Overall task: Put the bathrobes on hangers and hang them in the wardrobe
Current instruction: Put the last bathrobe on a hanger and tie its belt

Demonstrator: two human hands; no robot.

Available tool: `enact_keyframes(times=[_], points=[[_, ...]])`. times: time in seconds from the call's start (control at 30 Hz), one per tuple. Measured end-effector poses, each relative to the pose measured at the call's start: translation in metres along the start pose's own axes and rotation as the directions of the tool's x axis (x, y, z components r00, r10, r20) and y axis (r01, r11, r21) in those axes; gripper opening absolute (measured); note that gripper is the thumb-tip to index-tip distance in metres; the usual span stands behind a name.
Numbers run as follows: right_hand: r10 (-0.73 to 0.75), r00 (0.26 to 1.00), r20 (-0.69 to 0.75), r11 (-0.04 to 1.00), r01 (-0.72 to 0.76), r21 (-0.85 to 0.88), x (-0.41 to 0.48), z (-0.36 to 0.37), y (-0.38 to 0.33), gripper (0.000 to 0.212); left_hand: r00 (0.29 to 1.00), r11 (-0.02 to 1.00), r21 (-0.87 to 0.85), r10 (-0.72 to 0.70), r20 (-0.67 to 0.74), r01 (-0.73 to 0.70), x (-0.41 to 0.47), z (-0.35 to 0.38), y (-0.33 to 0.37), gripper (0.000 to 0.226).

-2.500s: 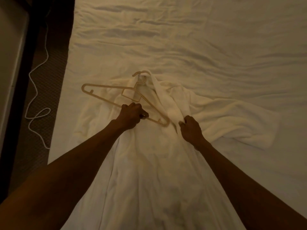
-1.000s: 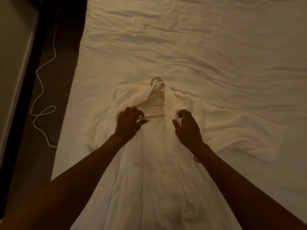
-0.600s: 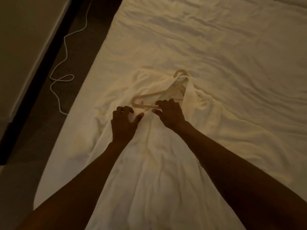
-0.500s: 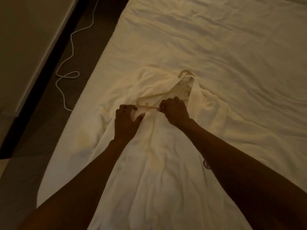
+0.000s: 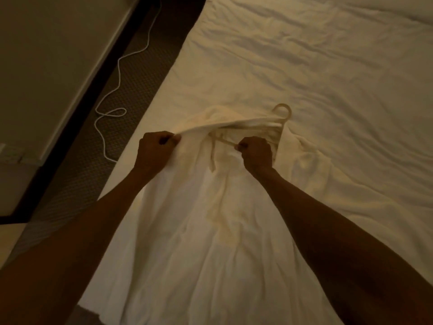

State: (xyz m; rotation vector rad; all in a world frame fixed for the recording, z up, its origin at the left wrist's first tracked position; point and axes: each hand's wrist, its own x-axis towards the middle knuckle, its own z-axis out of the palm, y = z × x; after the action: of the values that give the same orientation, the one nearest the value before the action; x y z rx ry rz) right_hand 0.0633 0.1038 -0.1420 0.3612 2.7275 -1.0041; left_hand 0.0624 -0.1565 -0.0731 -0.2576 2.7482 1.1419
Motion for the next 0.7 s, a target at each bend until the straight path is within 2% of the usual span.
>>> enact_keyframes(times=[0.1, 0.2, 0.27, 0.33, 0.4, 0.47, 0.53, 0.63, 0.67, 0.7], points=[[0.017, 1.0, 0.025, 0.988, -0.021, 0.15, 0.002, 0.005, 0.001, 0.02, 1.0, 0.999, -0.052, 0.008, 0.024, -0.007, -0.014, 0.014, 0.013, 0.025], [-0.019, 0.998, -0.063, 0.981, 0.031, 0.193, -0.019, -0.01, 0.024, 0.025, 0.993, 0.998, -0.051, 0.038, 0.114, -0.033, -0.028, 0.041, 0.023, 0.028], [-0.119, 0.992, -0.048, 0.99, 0.122, 0.063, -0.031, -0.021, 0.047, 0.028, 0.981, 0.997, -0.026, 0.077, 0.18, -0.073, -0.035, 0.062, 0.03, 0.027], [-0.211, 0.97, 0.125, 0.962, 0.228, -0.147, -0.041, -0.028, 0.067, 0.035, 0.965, 0.994, -0.012, 0.108, 0.238, -0.109, -0.042, 0.083, 0.04, 0.012], [-0.267, 0.956, 0.123, 0.947, 0.284, -0.147, -0.037, -0.028, 0.082, 0.032, 0.924, 0.988, 0.025, 0.132, 0.358, -0.151, -0.047, 0.102, 0.046, 0.017], [-0.168, 0.985, 0.043, 0.986, 0.168, 0.004, -0.032, -0.034, 0.084, 0.03, 0.87, 0.981, 0.087, 0.111, 0.48, -0.173, -0.05, 0.118, 0.047, 0.022], [-0.069, 0.998, 0.012, 0.996, 0.068, 0.062, -0.03, -0.046, 0.085, 0.033, 0.85, 0.969, 0.181, 0.05, 0.525, -0.169, -0.052, 0.13, 0.042, 0.026], [-0.061, 0.964, 0.258, 0.994, 0.084, -0.077, -0.028, -0.059, 0.093, 0.043, 0.866, 0.945, 0.291, -0.016, 0.5, -0.151, -0.062, 0.149, 0.044, 0.03], [-0.057, 0.942, 0.332, 0.988, 0.102, -0.119, -0.028, -0.062, 0.095, 0.044, 0.857, 0.941, 0.298, -0.017, 0.515, -0.16, -0.067, 0.157, 0.046, 0.031], [-0.051, 0.928, 0.37, 0.986, 0.105, -0.128, -0.026, -0.063, 0.098, 0.044, 0.819, 0.936, 0.299, -0.021, 0.573, -0.185, -0.071, 0.164, 0.052, 0.032]])
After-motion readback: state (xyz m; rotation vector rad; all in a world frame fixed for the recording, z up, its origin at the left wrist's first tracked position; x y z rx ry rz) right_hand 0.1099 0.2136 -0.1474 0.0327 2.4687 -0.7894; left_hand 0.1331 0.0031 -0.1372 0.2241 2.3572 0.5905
